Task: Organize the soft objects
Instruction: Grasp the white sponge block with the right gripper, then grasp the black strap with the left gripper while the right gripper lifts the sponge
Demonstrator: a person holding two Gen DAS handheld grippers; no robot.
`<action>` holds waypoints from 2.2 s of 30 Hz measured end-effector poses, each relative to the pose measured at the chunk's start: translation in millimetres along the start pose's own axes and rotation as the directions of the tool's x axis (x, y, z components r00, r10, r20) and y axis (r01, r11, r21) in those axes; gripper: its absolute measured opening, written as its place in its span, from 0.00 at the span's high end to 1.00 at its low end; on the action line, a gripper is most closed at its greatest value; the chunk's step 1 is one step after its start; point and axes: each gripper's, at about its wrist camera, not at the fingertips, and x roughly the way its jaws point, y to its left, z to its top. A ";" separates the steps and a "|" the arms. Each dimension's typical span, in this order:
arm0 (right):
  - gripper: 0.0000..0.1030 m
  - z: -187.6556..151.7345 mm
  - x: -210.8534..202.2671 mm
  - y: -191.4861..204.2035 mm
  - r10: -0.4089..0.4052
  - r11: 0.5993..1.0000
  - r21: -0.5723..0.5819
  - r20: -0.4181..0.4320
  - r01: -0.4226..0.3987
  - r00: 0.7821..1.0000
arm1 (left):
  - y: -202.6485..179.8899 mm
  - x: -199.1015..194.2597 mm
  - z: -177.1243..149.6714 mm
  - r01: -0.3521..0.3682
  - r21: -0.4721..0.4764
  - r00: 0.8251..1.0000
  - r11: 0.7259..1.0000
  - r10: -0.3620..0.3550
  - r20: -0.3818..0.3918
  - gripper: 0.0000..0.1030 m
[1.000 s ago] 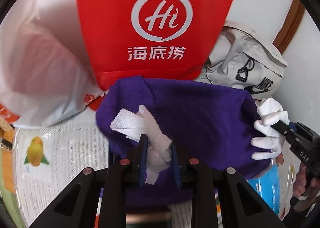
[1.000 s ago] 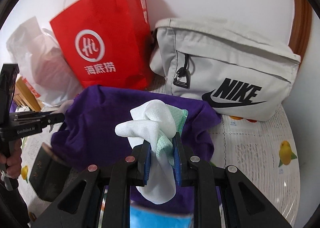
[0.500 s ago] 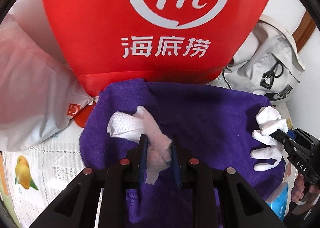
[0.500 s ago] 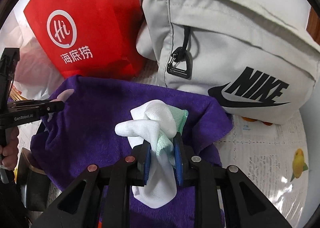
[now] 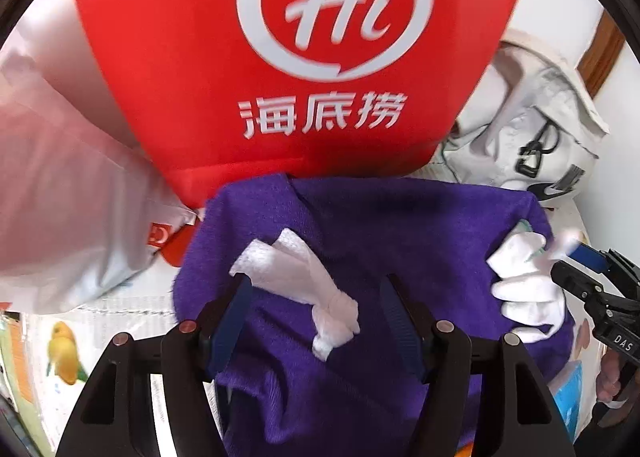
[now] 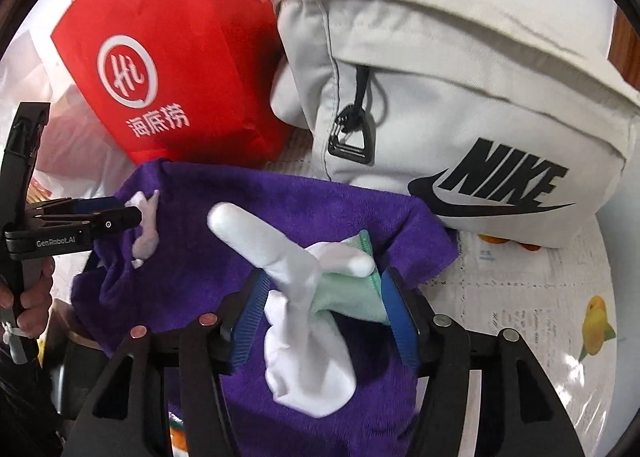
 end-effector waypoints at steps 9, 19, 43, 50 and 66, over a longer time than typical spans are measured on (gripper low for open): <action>0.44 -18.5 -76.5 30.6 0.012 1.000 -0.022 0.076 -0.010 0.997 | -6.3 -81.8 -35.0 -0.012 0.035 0.996 0.999 0.009 0.091 0.37; 0.40 -97.2 -162.5 65.5 0.034 0.999 -0.027 0.121 -0.031 0.992 | -9.7 -173.3 -99.5 -0.007 0.000 0.990 1.000 0.007 0.143 0.37; 0.37 -279.7 -172.1 129.3 0.137 0.976 -0.179 0.053 -0.125 0.989 | -6.1 -182.0 -268.7 -0.005 -0.132 0.998 0.991 0.013 0.063 0.37; 0.70 -291.4 -149.0 136.4 0.098 0.977 -0.198 0.061 -0.084 0.993 | -19.4 -170.0 -289.9 0.023 -0.109 1.000 0.994 -0.021 0.018 0.37; 0.70 -303.0 -190.6 88.4 0.017 0.997 -0.083 0.157 -0.004 0.987 | -56.2 -121.8 -296.3 0.132 -0.122 0.988 0.984 -0.140 -0.060 0.38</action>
